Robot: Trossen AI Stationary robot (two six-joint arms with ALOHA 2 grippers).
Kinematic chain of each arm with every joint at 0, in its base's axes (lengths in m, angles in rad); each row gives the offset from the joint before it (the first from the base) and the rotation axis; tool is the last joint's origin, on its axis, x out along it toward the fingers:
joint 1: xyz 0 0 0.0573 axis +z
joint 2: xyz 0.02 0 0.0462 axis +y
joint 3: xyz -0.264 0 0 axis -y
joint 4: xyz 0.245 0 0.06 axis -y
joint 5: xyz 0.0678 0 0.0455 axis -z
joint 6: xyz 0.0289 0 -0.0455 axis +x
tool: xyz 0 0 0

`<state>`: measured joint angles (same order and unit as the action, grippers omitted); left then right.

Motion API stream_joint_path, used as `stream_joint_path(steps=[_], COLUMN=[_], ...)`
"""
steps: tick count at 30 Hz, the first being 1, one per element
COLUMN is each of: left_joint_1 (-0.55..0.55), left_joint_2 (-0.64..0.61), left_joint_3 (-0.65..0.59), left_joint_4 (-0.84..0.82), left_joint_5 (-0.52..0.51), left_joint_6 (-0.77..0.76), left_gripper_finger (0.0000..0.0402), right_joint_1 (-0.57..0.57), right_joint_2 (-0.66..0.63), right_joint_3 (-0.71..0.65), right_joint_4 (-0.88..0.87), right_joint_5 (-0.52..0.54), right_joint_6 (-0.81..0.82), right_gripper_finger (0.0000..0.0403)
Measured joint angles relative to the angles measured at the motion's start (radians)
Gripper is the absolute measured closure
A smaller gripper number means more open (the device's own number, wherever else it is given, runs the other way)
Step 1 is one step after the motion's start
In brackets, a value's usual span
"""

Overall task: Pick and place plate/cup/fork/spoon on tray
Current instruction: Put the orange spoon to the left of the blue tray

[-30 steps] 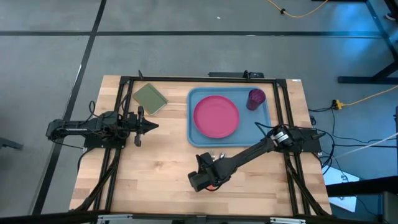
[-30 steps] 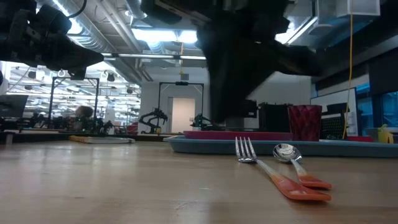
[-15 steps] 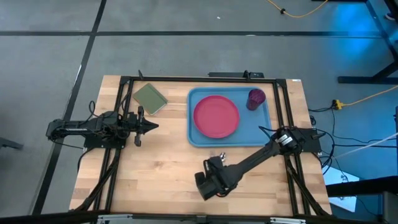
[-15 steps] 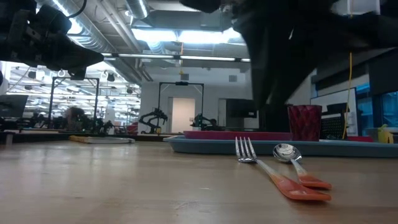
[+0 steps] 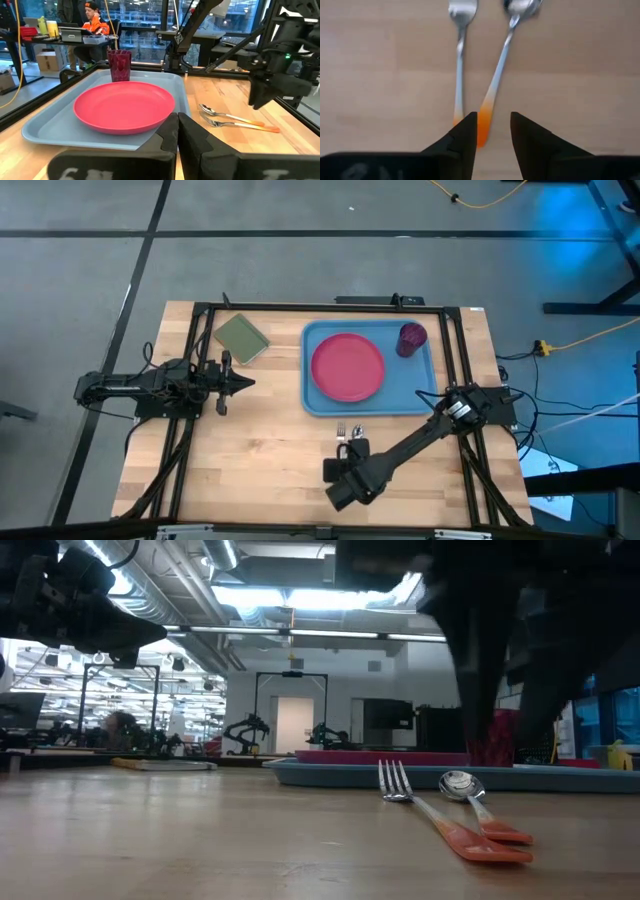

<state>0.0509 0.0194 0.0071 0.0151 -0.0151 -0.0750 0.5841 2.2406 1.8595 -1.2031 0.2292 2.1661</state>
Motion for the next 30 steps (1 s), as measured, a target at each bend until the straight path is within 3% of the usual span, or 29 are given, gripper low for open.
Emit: stream_joint_path(steps=[15,30], left_joint_1=[0.000,0.000], left_joint_2=[0.000,0.000], left_joint_3=[0.000,0.000], left_joint_4=[0.000,0.000], left_joint_5=[-0.001,-0.002], left_joint_6=[0.000,0.000], left_gripper_finger=[0.0401,0.0401], right_joint_1=[-0.084,-0.102], right_joint_2=[0.046,0.037], right_joint_3=[-0.003,-0.117], right_joint_4=[-0.066,0.053], right_joint_5=[-0.028,-0.037], right_joint_6=[0.004,-0.023], right_gripper_finger=[0.0281,0.0281])
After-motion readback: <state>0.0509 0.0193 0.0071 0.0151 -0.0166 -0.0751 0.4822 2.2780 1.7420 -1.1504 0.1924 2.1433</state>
